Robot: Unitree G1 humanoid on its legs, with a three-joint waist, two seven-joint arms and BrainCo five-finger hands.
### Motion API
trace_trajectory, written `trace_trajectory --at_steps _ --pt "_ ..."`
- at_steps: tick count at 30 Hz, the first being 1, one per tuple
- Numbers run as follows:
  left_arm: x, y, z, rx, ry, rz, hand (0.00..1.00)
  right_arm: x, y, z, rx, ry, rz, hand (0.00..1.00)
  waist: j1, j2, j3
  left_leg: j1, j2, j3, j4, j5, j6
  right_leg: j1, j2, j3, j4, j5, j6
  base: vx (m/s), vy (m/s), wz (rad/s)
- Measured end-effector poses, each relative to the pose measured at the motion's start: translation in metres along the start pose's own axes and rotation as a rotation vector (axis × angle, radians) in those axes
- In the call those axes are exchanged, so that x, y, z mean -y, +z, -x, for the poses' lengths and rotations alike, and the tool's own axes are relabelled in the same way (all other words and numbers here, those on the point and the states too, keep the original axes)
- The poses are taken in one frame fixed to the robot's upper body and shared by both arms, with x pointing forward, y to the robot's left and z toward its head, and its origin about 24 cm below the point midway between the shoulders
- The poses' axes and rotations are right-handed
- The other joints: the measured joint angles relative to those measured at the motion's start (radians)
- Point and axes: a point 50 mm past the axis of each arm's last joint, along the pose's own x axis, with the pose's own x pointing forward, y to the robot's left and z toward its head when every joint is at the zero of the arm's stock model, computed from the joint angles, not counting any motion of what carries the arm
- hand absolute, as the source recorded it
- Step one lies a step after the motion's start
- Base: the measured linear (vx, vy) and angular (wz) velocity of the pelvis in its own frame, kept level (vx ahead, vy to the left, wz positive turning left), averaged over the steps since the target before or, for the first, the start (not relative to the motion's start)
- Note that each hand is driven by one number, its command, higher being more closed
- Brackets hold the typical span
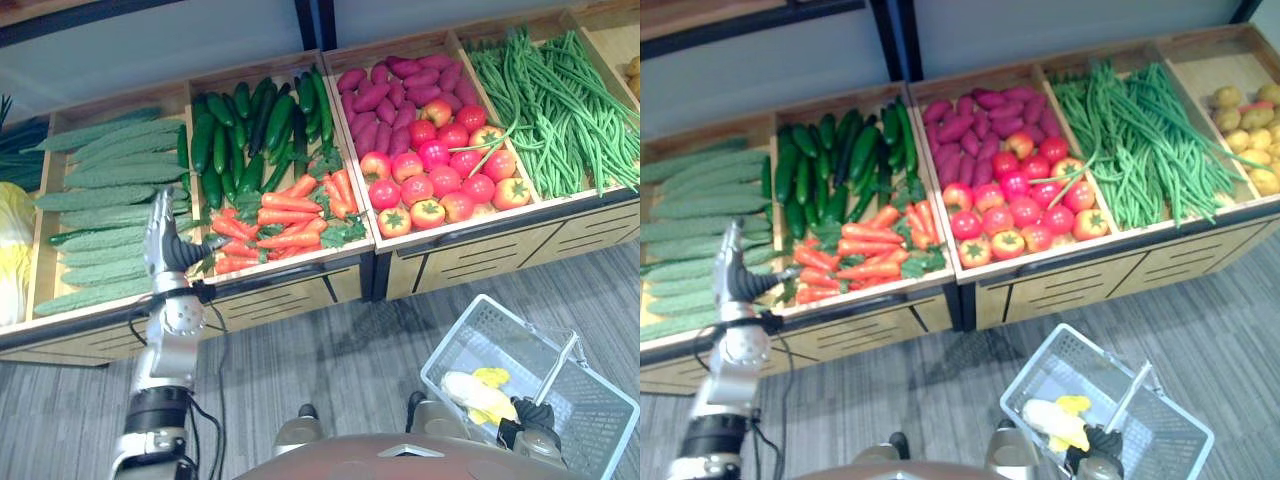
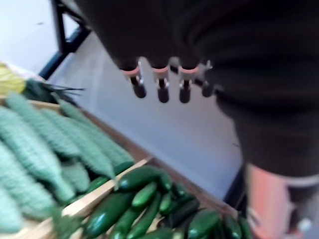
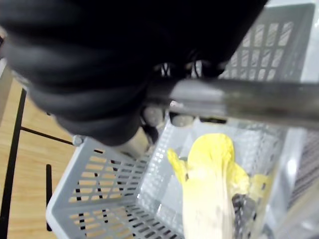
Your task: Pick vegetable in the basket
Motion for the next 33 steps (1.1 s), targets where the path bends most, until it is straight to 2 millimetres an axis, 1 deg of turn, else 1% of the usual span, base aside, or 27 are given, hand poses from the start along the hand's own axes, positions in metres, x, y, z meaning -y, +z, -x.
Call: trace_trajectory --at_steps 1,2,5,6,7,8,11,13,14,15,17,19,21,24,25,26,27,28,29,30,32,33 --pt "0.004 0.006 -0.009 0.035 -0.022 -0.039 0.00 0.000 0.004 -0.001 0.018 -0.002 -0.002 1.00 -0.008 0.008 0.004 -0.023 -0.004 0.021 0.000 0.005 -0.001 -0.030 -0.003 0.015 0.001 0.012 -0.001 -0.08 0.037 -0.25" --pt "0.005 0.010 -0.014 0.059 -0.029 -0.063 0.00 0.000 0.008 -0.002 0.029 -0.003 -0.005 1.00 -0.009 0.012 0.015 -0.030 -0.005 0.035 -0.001 0.007 -0.001 -0.044 -0.002 0.021 0.001 0.020 0.000 -0.10 0.032 -0.37" --pt "0.003 0.026 -0.038 0.143 -0.037 -0.155 0.00 -0.011 0.035 -0.005 0.112 0.021 -0.025 1.00 -0.042 0.017 0.081 -0.082 -0.003 0.091 -0.002 0.007 -0.001 -0.123 0.002 0.061 0.000 0.053 -0.001 -0.13 0.024 -0.32" --pt "0.002 0.028 -0.042 0.153 -0.036 -0.170 0.00 -0.013 0.039 -0.005 0.127 0.026 -0.025 1.00 -0.047 0.016 0.091 -0.092 -0.003 0.097 -0.003 0.007 -0.001 -0.137 0.004 0.068 -0.001 0.060 0.000 -0.13 0.012 -0.32" --pt "0.001 0.032 -0.049 0.174 -0.038 -0.208 0.00 -0.016 0.045 -0.004 0.154 0.029 -0.022 1.00 -0.049 0.016 0.115 -0.099 -0.001 0.115 -0.011 0.008 0.000 -0.156 0.010 0.080 -0.004 0.074 -0.002 -0.11 0.002 -0.29" --pt "0.002 0.035 -0.053 0.183 -0.044 -0.225 0.00 -0.016 0.048 -0.003 0.167 0.024 -0.025 1.00 -0.057 0.015 0.124 -0.112 -0.002 0.125 -0.018 0.009 0.001 -0.177 0.012 0.088 -0.006 0.082 0.000 -0.11 0.006 -0.25" --pt "-0.003 0.044 -0.063 0.211 -0.033 -0.250 0.00 -0.018 0.056 -0.002 0.200 0.013 -0.034 1.00 -0.058 0.013 0.160 -0.134 -0.004 0.141 -0.017 0.012 0.006 -0.204 0.012 0.100 -0.010 0.102 0.001 -0.08 0.008 -0.12" --pt "-0.009 0.045 -0.071 0.230 -0.027 -0.316 0.00 -0.022 0.065 -0.001 0.235 0.014 -0.035 1.00 -0.058 0.012 0.191 -0.151 -0.005 0.146 -0.015 0.014 0.010 -0.219 0.011 0.104 -0.018 0.115 0.002 -0.09 0.001 -0.05" --pt "-0.016 0.045 -0.075 0.227 -0.013 -0.336 0.00 -0.025 0.073 0.000 0.263 0.017 -0.039 1.00 -0.058 0.012 0.198 -0.181 -0.006 0.155 -0.015 0.020 0.015 -0.249 0.011 0.111 -0.027 0.131 0.002 -0.07 -0.003 -0.08" --pt "-0.017 0.046 -0.078 0.226 -0.007 -0.337 0.00 -0.027 0.077 0.000 0.277 0.018 -0.043 1.00 -0.056 0.011 0.208 -0.187 -0.007 0.158 -0.015 0.023 0.017 -0.254 0.011 0.116 -0.031 0.137 0.003 -0.04 -0.003 -0.09" --pt "-0.021 0.050 -0.086 0.217 0.002 -0.345 0.00 -0.030 0.092 0.000 0.321 0.020 -0.059 1.00 -0.054 0.014 0.251 -0.200 -0.008 0.164 -0.014 0.029 0.022 -0.268 0.007 0.123 -0.035 0.150 0.006 -0.03 0.002 -0.05" --pt "-0.022 0.053 -0.089 0.220 -0.001 -0.351 0.00 -0.031 0.098 0.000 0.337 0.017 -0.061 1.00 -0.053 0.016 0.274 -0.204 -0.010 0.165 -0.013 0.029 0.023 -0.271 0.004 0.124 -0.035 0.152 0.007 0.00 0.007 0.02" --pt "-0.025 0.057 -0.095 0.219 0.007 -0.358 0.00 -0.030 0.101 0.001 0.349 0.014 -0.066 1.00 -0.052 0.017 0.280 -0.228 -0.011 0.164 -0.006 0.030 0.024 -0.290 0.000 0.123 -0.034 0.154 0.009 0.01 0.011 0.08" --pt "-0.031 0.060 -0.109 0.192 0.023 -0.393 0.00 -0.034 0.114 0.002 0.389 0.015 -0.085 1.00 -0.051 0.010 0.292 -0.286 -0.013 0.167 0.006 0.032 0.027 -0.343 -0.004 0.127 -0.035 0.167 0.010 0.01 0.002 0.03" --pt "-0.041 0.067 -0.116 0.197 0.057 -0.389 1.00 -0.036 0.118 0.003 0.402 0.021 -0.096 1.00 -0.042 0.009 0.301 -0.302 -0.012 0.169 0.010 0.034 0.029 -0.360 -0.004 0.133 -0.036 0.172 0.011 0.00 0.000 0.00" --pt "-0.045 0.070 -0.120 0.201 0.064 -0.397 1.00 -0.036 0.121 0.004 0.411 0.024 -0.102 1.00 -0.037 0.008 0.309 -0.307 -0.012 0.171 0.010 0.035 0.030 -0.365 -0.004 0.135 -0.037 0.175 0.012 0.00 0.013 -0.09" --pt "-0.056 0.072 -0.126 0.200 0.085 -0.415 1.00 -0.043 0.129 0.008 0.442 0.049 -0.117 1.00 -0.033 -0.002 0.318 -0.331 -0.012 0.184 0.013 0.036 0.030 -0.393 -0.002 0.147 -0.042 0.185 0.011 -0.01 0.007 -0.12" --pt "-0.063 0.074 -0.129 0.195 0.123 -0.411 1.00 -0.045 0.134 0.011 0.466 0.058 -0.121 1.00 -0.029 -0.004 0.320 -0.353 -0.011 0.189 0.017 0.036 0.031 -0.410 -0.002 0.149 -0.051 0.196 0.011 -0.01 0.000 -0.09" --pt "-0.072 0.081 -0.134 0.198 0.164 -0.402 1.00 -0.045 0.138 0.013 0.481 0.062 -0.128 1.00 -0.027 -0.003 0.323 -0.376 -0.008 0.191 0.024 0.036 0.031 -0.421 -0.002 0.148 -0.067 0.208 0.012 0.00 0.000 0.00" --pt "-0.085 0.090 -0.140 0.214 0.213 -0.397 1.00 -0.046 0.143 0.016 0.502 0.067 -0.146 1.00 -0.022 -0.007 0.336 -0.390 -0.004 0.195 0.026 0.037 0.032 -0.428 -0.001 0.148 -0.079 0.218 0.011 -0.01 -0.005 0.06" --pt "-0.099 0.100 -0.145 0.231 0.259 -0.393 1.00 -0.048 0.149 0.020 0.529 0.073 -0.169 1.00 -0.021 -0.015 0.341 -0.413 0.001 0.200 0.037 0.036 0.032 -0.440 0.000 0.147 -0.091 0.228 0.012 -0.01 -0.001 0.02" --pt "-0.107 0.106 -0.147 0.241 0.289 -0.383 1.00 -0.049 0.153 0.024 0.546 0.081 -0.199 1.00 -0.016 -0.021 0.345 -0.422 0.010 0.220 0.046 0.031 0.033 -0.442 0.001 0.148 -0.102 0.236 0.014 0.00 0.000 0.00"
